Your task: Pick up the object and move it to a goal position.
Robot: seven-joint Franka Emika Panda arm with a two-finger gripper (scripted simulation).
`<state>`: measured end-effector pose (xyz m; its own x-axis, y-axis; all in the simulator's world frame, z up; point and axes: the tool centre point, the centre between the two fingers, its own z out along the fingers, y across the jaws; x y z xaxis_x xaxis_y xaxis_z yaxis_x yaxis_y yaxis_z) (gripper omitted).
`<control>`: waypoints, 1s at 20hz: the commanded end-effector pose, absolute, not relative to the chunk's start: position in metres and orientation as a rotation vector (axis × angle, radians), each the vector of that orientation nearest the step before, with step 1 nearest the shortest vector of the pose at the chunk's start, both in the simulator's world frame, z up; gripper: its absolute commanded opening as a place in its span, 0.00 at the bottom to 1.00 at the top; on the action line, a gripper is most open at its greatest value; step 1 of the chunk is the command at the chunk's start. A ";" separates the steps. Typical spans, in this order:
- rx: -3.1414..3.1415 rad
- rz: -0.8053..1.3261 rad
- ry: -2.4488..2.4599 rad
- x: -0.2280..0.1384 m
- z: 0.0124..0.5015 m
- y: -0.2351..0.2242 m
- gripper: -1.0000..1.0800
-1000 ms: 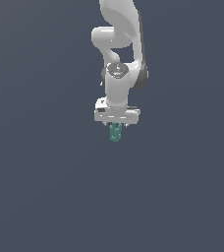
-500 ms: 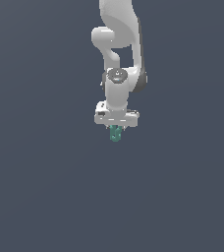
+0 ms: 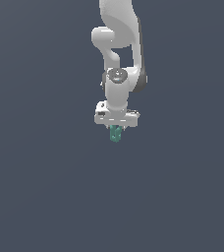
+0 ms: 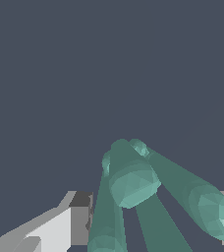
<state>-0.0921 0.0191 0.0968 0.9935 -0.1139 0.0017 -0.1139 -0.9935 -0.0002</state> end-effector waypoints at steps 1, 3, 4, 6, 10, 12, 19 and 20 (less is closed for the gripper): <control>-3.136 -0.003 0.179 -0.093 0.098 0.022 0.00; -3.136 -0.003 0.179 -0.094 0.099 0.027 0.00; -3.136 -0.003 0.179 -0.095 0.101 0.030 0.00; -3.136 -0.003 0.179 -0.097 0.104 0.039 0.00; -3.137 -0.003 0.179 -0.103 0.113 0.065 0.00; -3.138 -0.002 0.179 -0.106 0.119 0.081 0.00; -3.138 -0.002 0.179 -0.121 0.144 0.152 0.00; -3.138 -0.002 0.179 -0.123 0.147 0.161 0.00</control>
